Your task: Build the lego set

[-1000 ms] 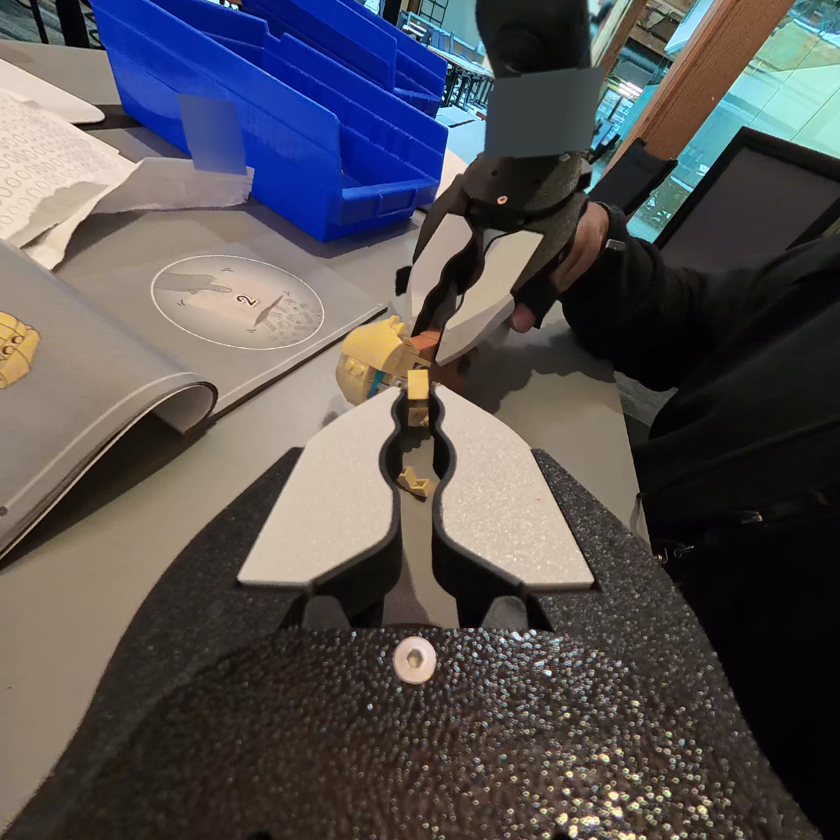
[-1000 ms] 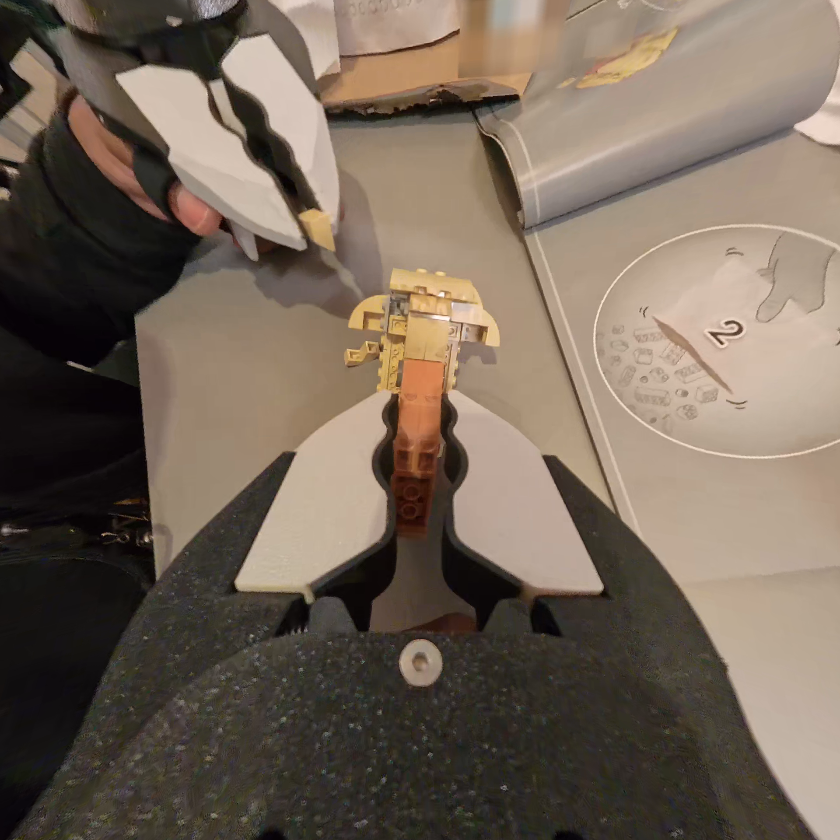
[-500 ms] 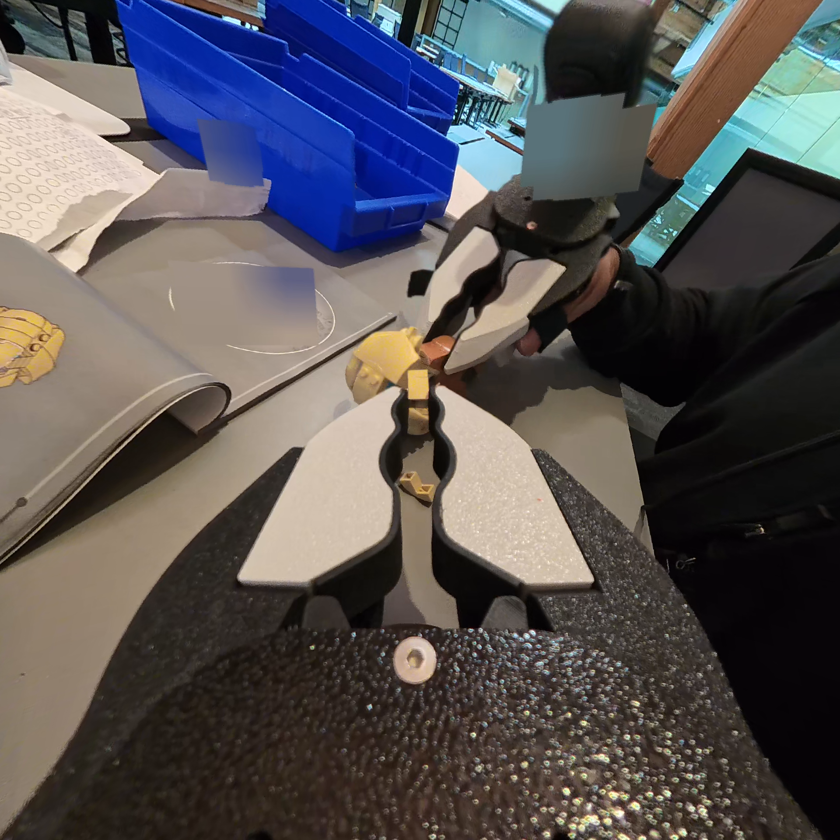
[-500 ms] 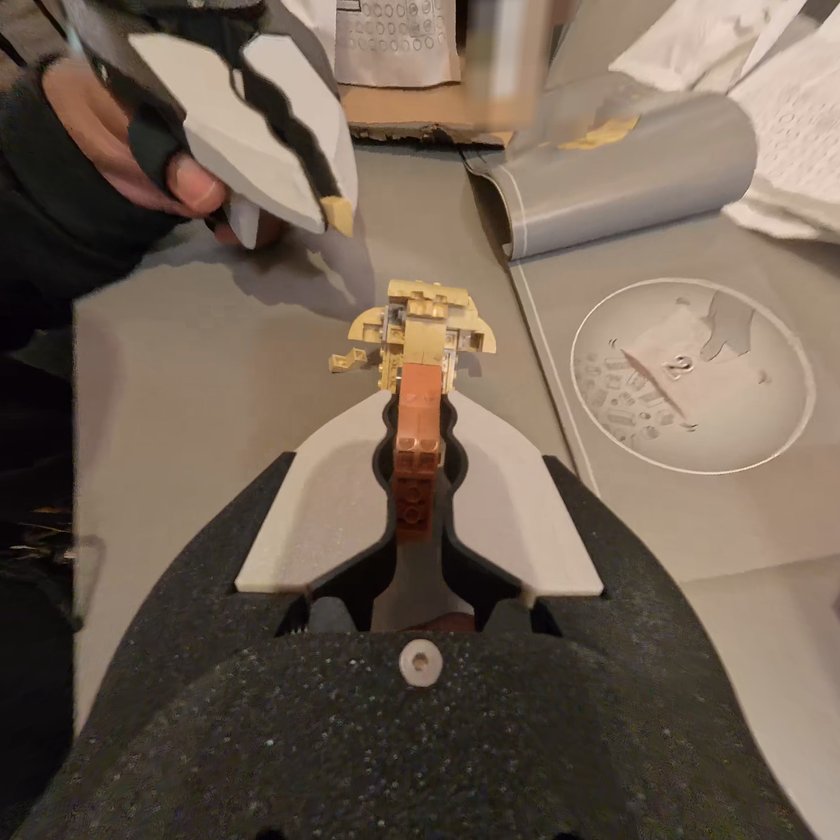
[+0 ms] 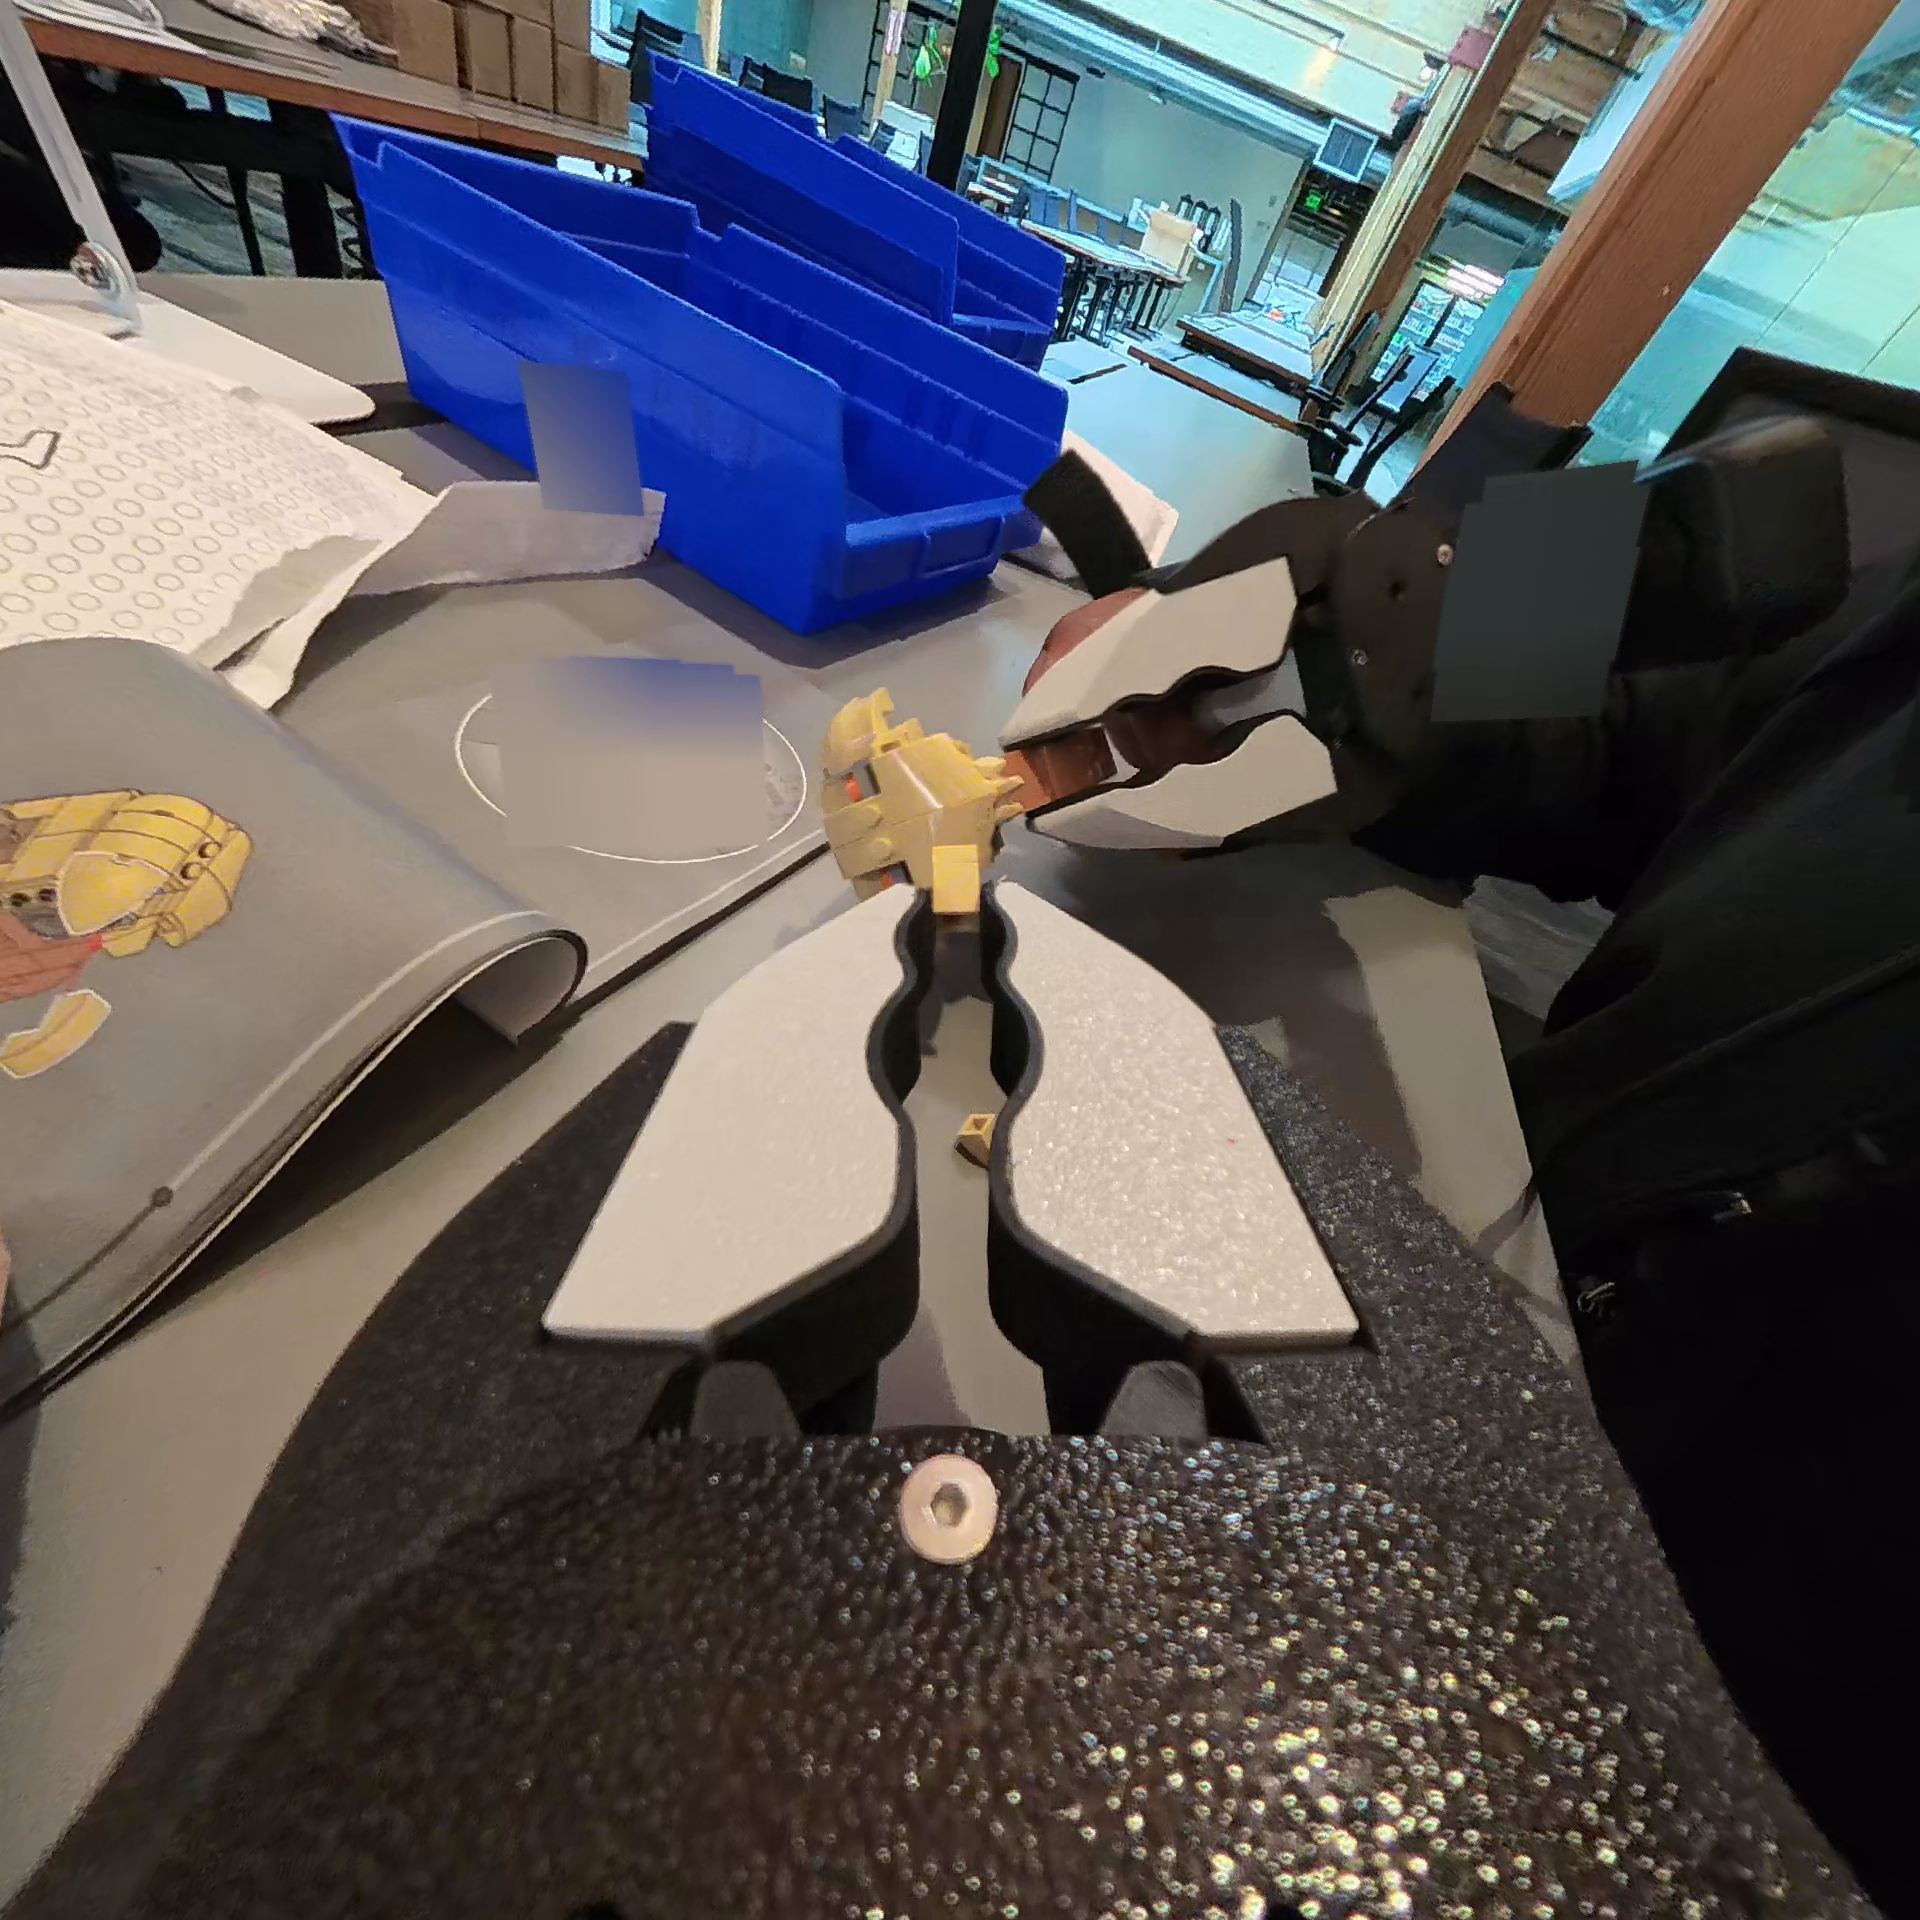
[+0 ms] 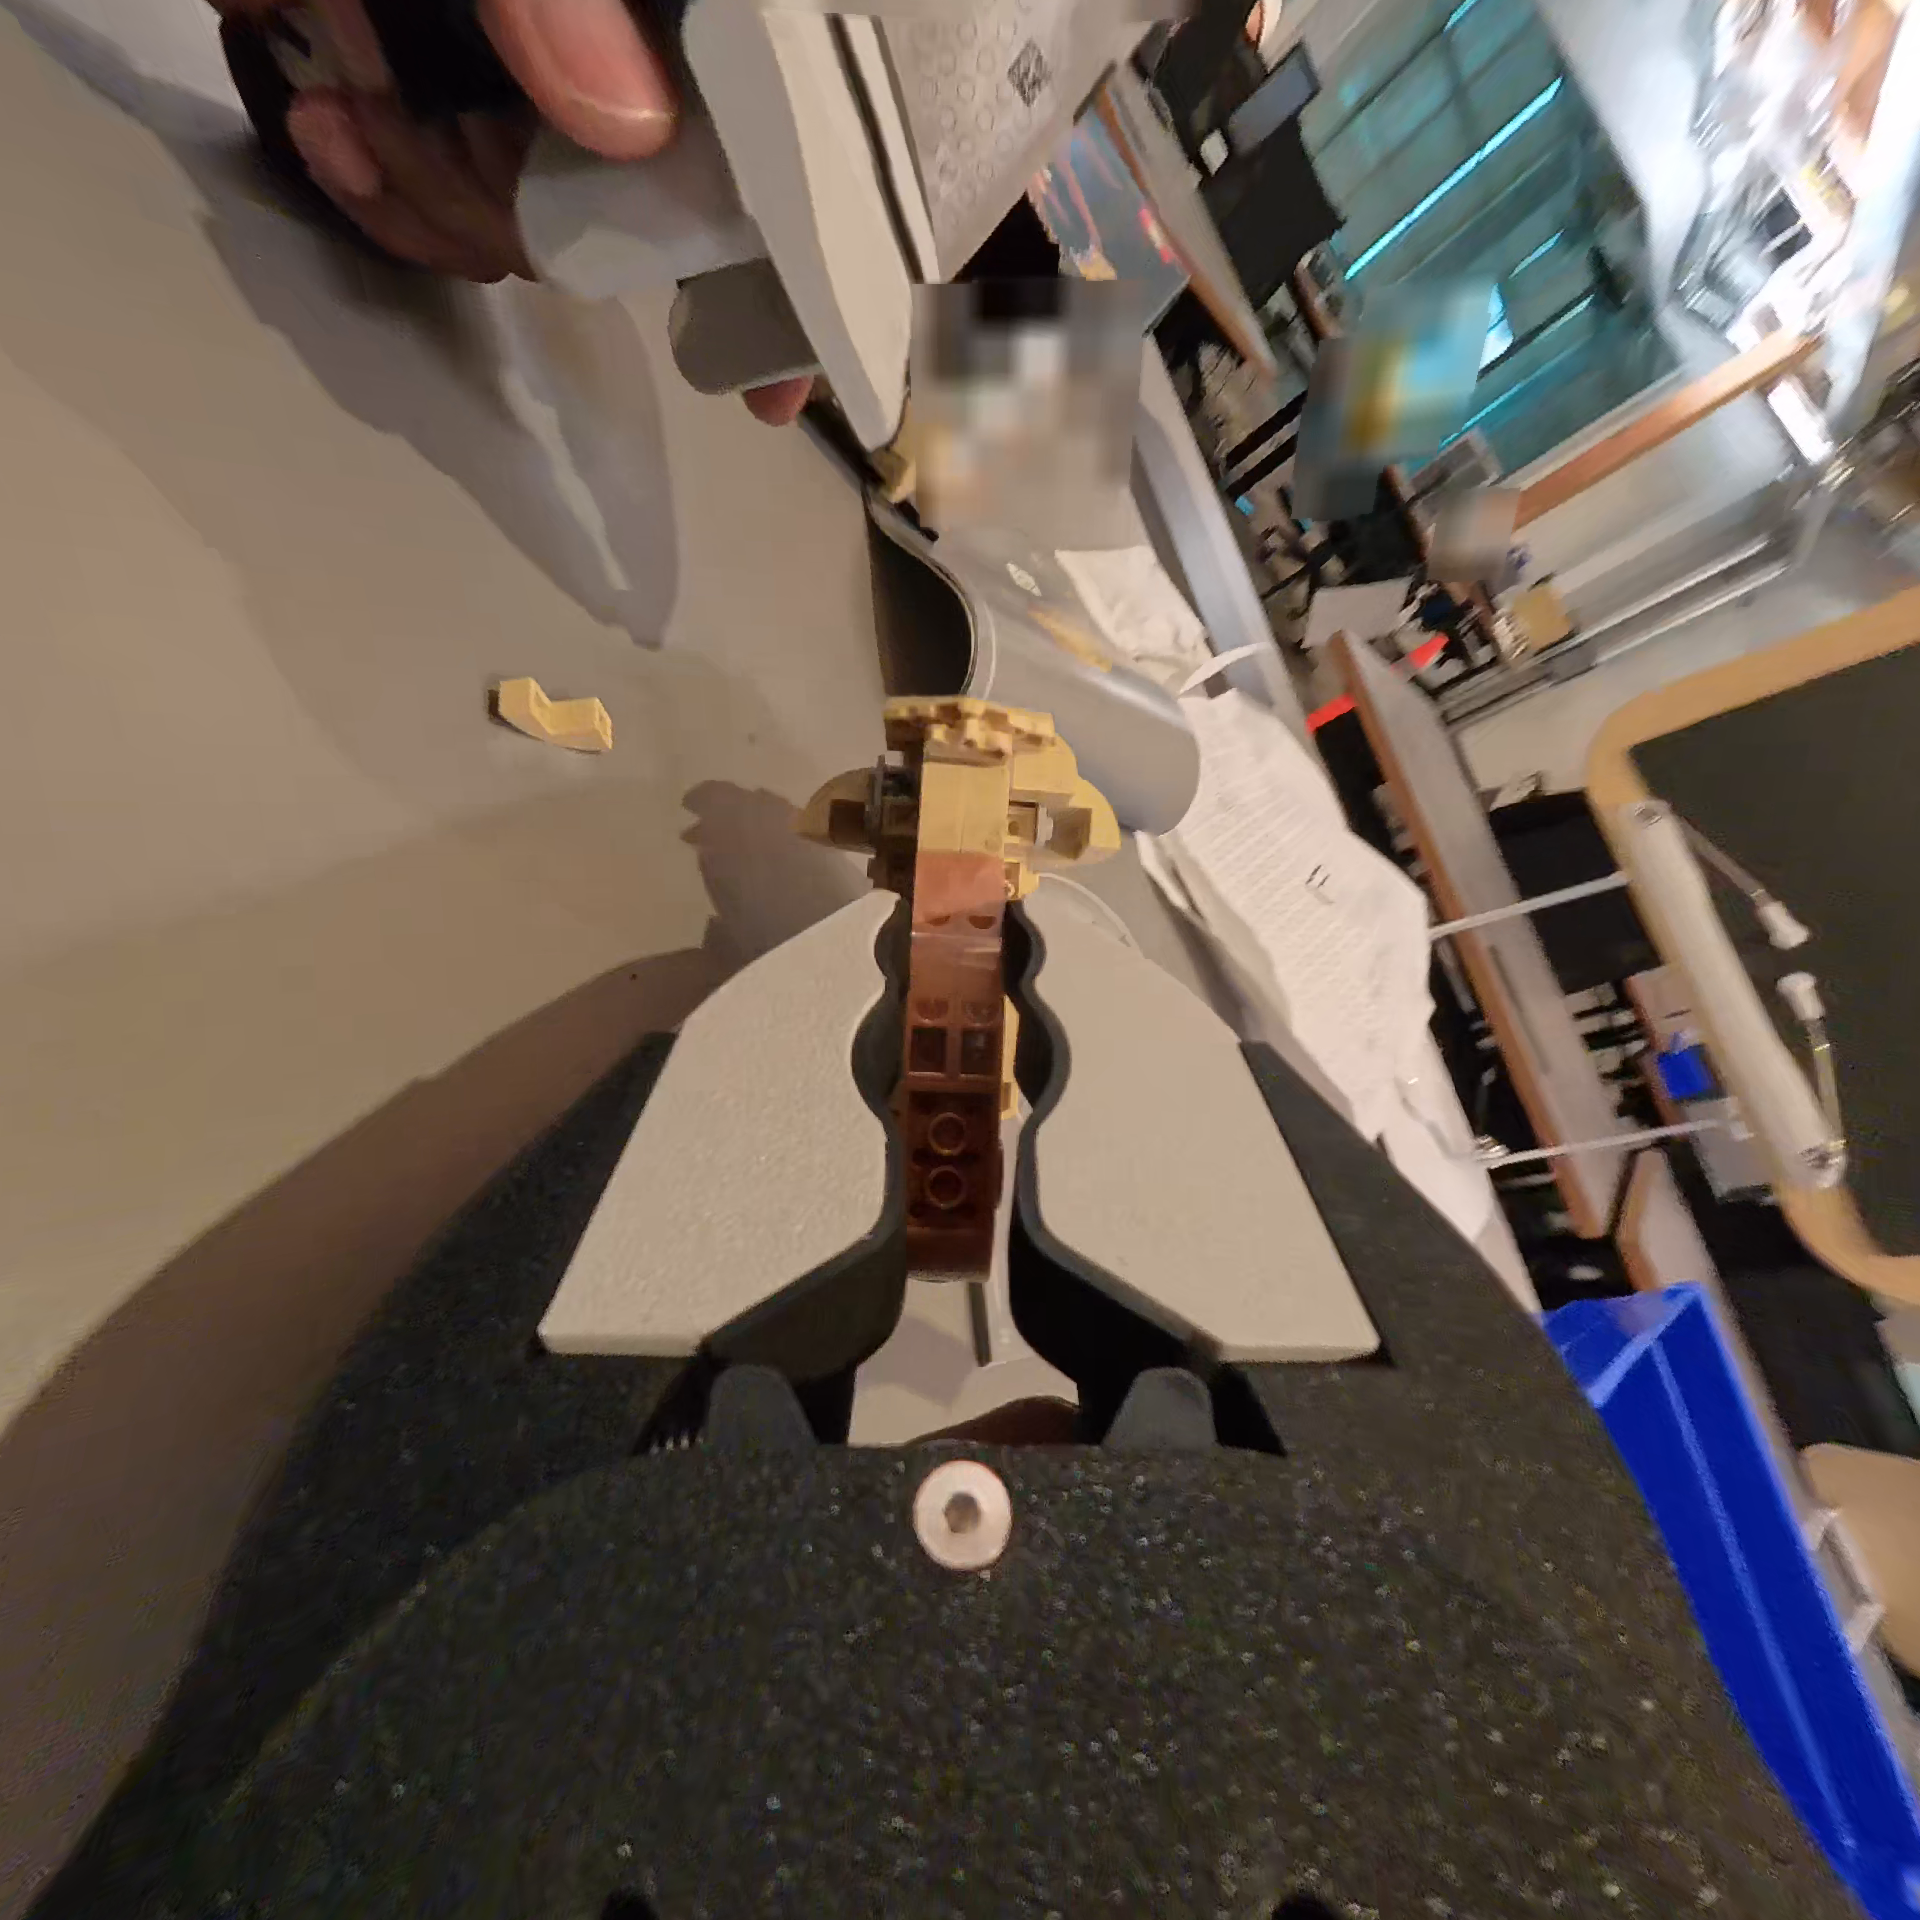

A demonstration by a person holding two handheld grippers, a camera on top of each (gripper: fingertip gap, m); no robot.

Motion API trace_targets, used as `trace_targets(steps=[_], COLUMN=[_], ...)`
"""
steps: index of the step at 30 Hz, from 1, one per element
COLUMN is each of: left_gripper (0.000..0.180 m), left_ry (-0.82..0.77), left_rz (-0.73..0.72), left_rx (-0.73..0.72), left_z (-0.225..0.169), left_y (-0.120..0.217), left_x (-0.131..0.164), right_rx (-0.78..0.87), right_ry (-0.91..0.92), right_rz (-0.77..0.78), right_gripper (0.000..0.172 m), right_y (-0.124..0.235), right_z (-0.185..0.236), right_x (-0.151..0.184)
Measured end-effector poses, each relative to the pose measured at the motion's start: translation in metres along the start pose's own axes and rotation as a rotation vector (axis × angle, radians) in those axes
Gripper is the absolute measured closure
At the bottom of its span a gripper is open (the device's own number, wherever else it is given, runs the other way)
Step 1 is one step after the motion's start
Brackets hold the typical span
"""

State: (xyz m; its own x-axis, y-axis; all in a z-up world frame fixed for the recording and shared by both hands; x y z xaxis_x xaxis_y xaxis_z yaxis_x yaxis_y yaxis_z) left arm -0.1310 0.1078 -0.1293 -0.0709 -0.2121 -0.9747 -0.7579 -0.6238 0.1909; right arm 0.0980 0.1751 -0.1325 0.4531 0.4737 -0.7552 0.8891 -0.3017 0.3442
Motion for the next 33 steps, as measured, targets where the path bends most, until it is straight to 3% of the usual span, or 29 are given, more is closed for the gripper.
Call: trace_targets(steps=[4, 15, 27, 33], left_gripper=[0.173, 0.173, 0.173, 0.173], left_ry=[-0.038, -0.123, -0.132, -0.132], left_rz=[-0.004, -0.005, -0.009, -0.019], left_rx=[-0.011, -0.012, -0.014, 0.003], left_z=[-0.001, -0.007, -0.007, -0.008], left_y=[-0.001, -0.003, -0.004, -0.005], left_x=[-0.001, -0.002, -0.003, -0.003], right_rx=[0.057, 0.018, -0.1, -0.256], right_ry=[0.102, 0.056, -0.116, -0.346], right_rz=[-0.056, -0.055, 0.06, 0.139], right_gripper=[0.155, 0.155, 0.155, 0.155], right_y=[0.002, 0.001, -0.003, -0.005], right_z=[0.004, 0.006, 0.0, -0.014], right_x=[0.004, 0.003, 0.0, -0.004])
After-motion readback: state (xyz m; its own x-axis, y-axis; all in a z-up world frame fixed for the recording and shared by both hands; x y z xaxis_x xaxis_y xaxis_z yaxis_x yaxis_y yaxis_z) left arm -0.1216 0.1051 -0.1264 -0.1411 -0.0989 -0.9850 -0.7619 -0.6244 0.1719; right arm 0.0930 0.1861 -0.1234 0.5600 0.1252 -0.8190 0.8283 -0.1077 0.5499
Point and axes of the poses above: each gripper's, where its closed fingertips meet, y back along the fingers, x out of its underside, z = x × y across the jaws, the point moved 10 cm from there along y, back along the fingers, and after that the axes turned 11 degrees about -y, right-handed, at the moved point
